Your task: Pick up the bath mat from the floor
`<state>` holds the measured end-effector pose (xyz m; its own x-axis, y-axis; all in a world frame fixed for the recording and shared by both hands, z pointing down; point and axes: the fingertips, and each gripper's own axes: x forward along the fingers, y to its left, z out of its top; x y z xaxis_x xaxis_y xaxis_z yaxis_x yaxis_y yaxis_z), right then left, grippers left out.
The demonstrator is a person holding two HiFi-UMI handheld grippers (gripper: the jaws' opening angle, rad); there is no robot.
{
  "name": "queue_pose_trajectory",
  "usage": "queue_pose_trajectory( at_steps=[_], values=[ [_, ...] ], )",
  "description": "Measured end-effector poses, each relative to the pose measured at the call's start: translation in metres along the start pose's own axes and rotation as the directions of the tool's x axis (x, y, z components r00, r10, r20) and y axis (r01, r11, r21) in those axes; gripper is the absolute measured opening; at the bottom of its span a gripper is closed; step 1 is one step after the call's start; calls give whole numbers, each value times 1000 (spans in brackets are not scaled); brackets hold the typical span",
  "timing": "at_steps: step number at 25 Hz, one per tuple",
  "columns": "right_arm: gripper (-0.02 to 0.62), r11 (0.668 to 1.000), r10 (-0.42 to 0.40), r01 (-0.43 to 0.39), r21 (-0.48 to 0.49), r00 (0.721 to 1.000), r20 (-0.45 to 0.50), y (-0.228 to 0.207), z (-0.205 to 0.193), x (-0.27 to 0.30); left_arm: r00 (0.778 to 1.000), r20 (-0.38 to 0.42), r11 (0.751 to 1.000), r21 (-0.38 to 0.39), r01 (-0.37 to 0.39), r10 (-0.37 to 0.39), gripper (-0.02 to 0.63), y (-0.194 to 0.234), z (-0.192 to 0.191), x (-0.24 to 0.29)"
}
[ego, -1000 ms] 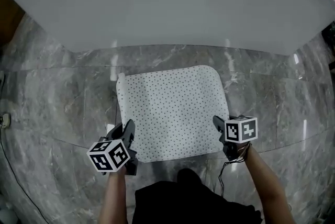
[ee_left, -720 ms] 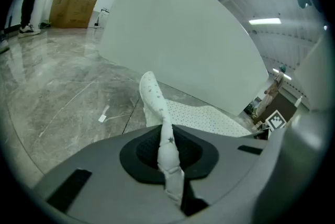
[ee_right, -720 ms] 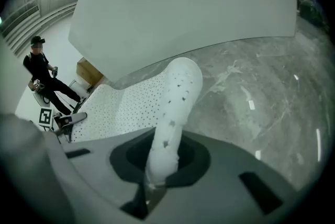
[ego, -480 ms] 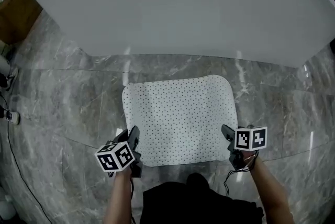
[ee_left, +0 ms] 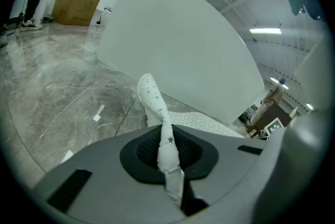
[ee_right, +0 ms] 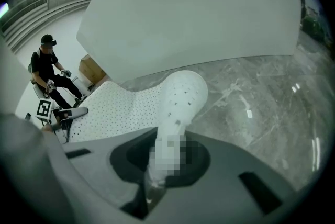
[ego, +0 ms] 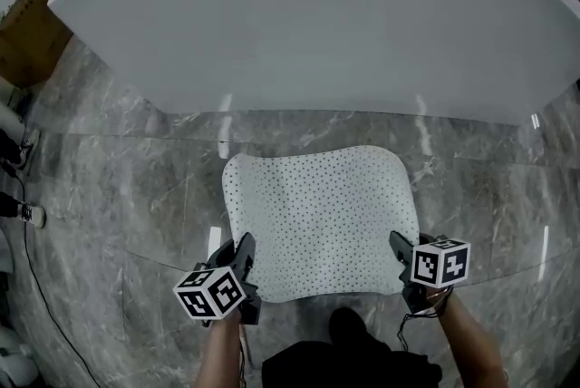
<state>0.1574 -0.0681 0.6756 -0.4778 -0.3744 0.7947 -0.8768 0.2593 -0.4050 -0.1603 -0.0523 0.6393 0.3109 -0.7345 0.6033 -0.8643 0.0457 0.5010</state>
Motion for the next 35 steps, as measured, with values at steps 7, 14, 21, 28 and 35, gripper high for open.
queue_pose_trajectory(
  at_steps=[7, 14, 21, 28, 35],
  values=[
    [29, 999, 4, -3, 42, 1000, -22, 45, 26, -47, 1000, -17, 1000, -30, -6, 5, 21, -48, 38, -46],
    [28, 993, 31, -27, 114, 999, -35, 88, 63, -138, 999, -47, 999, -21, -28, 27, 21, -103, 97, -116],
    [29, 987, 41, -36, 158, 999, -29, 139, 111, -244, 998, -48, 998, -51, -41, 39, 21, -174, 170, -196],
    [29, 985, 64, -65, 160, 998, 6, 199, 162, -342, 999, -40, 1000, -22, -6, 5, 21, -239, 243, -262],
    [29, 980, 46, -59, 188, 996, 74, 221, 203, -431, 999, -19, 999, 15, 34, -34, 21, -299, 297, -315]
  ],
)
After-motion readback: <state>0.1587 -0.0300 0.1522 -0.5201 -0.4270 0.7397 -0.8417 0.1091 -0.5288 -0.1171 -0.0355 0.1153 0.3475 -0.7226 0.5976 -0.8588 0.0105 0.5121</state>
